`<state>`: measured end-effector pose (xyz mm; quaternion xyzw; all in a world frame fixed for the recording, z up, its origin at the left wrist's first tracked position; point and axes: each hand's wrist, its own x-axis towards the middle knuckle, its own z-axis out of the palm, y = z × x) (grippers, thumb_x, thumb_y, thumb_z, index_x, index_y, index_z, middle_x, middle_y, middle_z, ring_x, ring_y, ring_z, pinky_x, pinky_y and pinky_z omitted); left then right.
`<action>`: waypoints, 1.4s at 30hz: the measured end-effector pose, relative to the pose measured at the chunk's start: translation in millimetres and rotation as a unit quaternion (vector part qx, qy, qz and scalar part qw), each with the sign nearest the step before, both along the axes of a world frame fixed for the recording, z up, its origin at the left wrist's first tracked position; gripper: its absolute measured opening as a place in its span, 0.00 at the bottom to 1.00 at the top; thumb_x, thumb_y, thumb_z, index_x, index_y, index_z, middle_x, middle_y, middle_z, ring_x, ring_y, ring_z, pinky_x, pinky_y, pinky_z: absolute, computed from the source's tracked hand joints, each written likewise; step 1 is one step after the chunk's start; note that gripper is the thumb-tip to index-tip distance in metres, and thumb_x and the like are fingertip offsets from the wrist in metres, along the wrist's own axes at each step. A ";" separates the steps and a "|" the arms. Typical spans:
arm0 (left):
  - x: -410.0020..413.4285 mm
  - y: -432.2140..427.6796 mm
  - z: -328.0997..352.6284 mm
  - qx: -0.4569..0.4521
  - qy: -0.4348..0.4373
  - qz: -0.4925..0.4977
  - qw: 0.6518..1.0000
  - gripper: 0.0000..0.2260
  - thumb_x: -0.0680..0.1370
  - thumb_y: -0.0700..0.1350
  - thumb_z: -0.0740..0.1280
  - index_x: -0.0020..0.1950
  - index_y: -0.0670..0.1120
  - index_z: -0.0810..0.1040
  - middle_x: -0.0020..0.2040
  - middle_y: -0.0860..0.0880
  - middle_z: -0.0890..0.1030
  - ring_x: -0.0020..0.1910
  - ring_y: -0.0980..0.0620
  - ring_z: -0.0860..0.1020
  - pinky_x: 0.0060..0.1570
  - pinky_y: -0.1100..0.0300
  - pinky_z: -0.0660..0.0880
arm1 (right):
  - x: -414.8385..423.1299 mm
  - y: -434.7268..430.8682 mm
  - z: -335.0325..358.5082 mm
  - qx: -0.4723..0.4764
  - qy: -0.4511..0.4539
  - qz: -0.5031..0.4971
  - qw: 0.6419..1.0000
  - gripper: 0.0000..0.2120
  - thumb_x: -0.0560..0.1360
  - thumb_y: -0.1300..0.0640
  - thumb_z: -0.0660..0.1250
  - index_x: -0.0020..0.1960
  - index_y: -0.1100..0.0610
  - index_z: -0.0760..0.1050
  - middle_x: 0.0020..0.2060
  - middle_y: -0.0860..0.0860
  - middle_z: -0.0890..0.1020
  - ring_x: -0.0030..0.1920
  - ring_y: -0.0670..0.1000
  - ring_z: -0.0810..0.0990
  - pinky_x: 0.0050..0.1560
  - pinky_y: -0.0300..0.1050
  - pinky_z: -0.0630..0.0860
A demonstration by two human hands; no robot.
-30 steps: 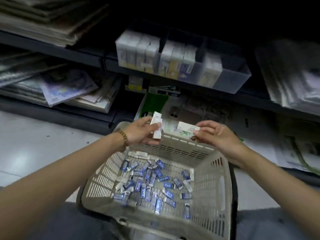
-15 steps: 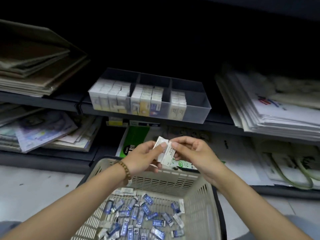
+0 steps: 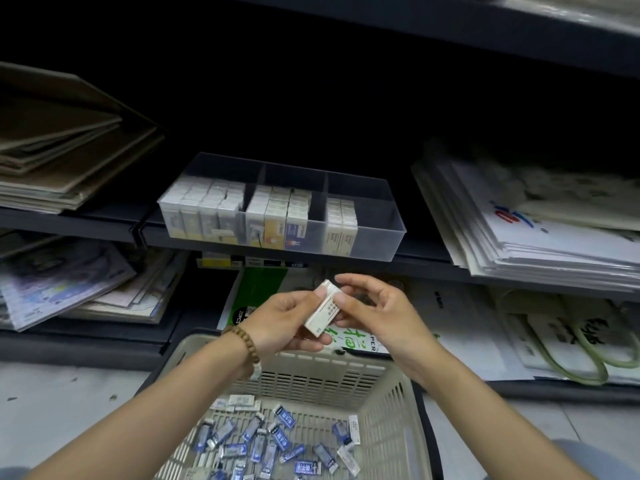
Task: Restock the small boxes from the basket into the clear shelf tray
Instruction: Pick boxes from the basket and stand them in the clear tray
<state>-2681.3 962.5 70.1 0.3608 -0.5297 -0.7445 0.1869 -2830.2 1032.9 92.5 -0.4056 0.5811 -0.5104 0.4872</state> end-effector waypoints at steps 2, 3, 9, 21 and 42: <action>-1.0 -0.5 1.8 -0.035 -0.014 -0.014 0.999 0.21 0.73 0.58 0.61 0.53 0.42 0.79 0.34 0.50 0.80 0.29 0.58 0.78 0.28 0.68 0.74 | -0.6 1.5 0.4 0.030 -0.037 0.027 0.999 0.12 0.73 0.60 0.69 0.57 0.55 0.78 0.48 0.57 0.84 0.40 0.49 0.84 0.42 0.35 0.80; -1.7 -0.8 2.6 -0.050 -0.018 -0.023 0.998 0.20 0.76 0.56 0.59 0.53 0.41 0.78 0.34 0.49 0.79 0.28 0.59 0.76 0.28 0.68 0.74 | -1.1 2.2 0.6 0.037 -0.049 0.037 0.997 0.11 0.73 0.60 0.68 0.55 0.53 0.79 0.47 0.57 0.84 0.40 0.49 0.83 0.42 0.35 0.80; -1.8 -2.8 12.5 -0.047 0.008 -0.036 0.998 0.19 0.71 0.56 0.63 0.52 0.42 0.72 0.33 0.52 0.74 0.29 0.59 0.72 0.30 0.67 0.71 | -7.7 1.0 3.2 0.021 -0.094 0.025 0.995 0.17 0.72 0.58 0.68 0.61 0.59 0.77 0.51 0.58 0.84 0.46 0.50 0.83 0.46 0.36 0.80; -6.3 -18.0 26.4 -0.171 0.062 0.005 0.983 0.20 0.66 0.52 0.70 0.55 0.46 0.75 0.41 0.53 0.84 0.35 0.60 0.79 0.36 0.66 0.75 | -13.1 -0.2 24.7 -0.054 -0.143 -0.021 0.988 0.21 0.66 0.57 0.71 0.59 0.55 0.77 0.53 0.54 0.84 0.50 0.48 0.84 0.45 0.33 0.78; 35.6 -77.3 40.5 -0.527 -0.197 0.131 0.816 0.30 0.75 0.67 0.48 0.70 0.52 0.66 0.72 0.53 0.65 0.74 0.56 0.53 0.72 0.58 0.48 | -81.1 -105.1 91.2 0.084 0.401 0.002 0.912 0.26 0.72 0.64 0.71 0.67 0.67 0.68 0.61 0.61 0.75 0.55 0.57 0.79 0.52 0.46 0.78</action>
